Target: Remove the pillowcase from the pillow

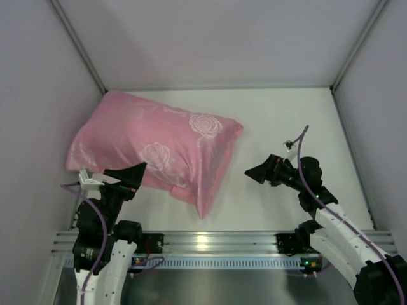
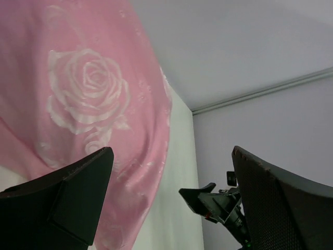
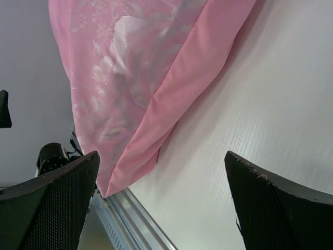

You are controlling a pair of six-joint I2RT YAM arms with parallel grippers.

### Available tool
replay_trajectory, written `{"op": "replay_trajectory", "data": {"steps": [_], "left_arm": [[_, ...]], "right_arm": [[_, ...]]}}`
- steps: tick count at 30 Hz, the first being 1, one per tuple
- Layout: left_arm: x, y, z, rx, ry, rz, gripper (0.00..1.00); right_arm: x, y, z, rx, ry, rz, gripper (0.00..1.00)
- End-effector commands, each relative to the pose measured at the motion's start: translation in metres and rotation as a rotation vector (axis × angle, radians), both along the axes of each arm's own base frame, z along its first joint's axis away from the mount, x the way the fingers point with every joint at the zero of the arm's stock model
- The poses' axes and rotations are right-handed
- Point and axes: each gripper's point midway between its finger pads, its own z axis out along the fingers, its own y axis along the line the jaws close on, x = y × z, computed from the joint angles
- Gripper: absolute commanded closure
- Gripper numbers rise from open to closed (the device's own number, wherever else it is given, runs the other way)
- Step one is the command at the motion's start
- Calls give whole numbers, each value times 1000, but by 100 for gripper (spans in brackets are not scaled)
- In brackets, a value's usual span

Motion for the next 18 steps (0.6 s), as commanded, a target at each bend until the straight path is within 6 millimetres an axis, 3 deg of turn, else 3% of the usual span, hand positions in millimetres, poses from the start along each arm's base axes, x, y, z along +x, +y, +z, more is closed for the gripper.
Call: {"op": "replay_trajectory", "data": {"steps": [1,5,7,13,18], "left_arm": [[2,15,-33,32,135,86,1],[5,14,-37,41,160,82,1],[6,14,-38,47,168,80,1],[4,7,-35,62,169,34,2],[4,-2,-32,80,179,-20,2]], "right_arm": [[13,5,19,11,-54,22,0],[10,24,25,73,-76,108,1],[13,34,17,68,-43,125,1],[6,88,16,72,-32,256,1],[-11,130,8,112,3,363,0]]}}
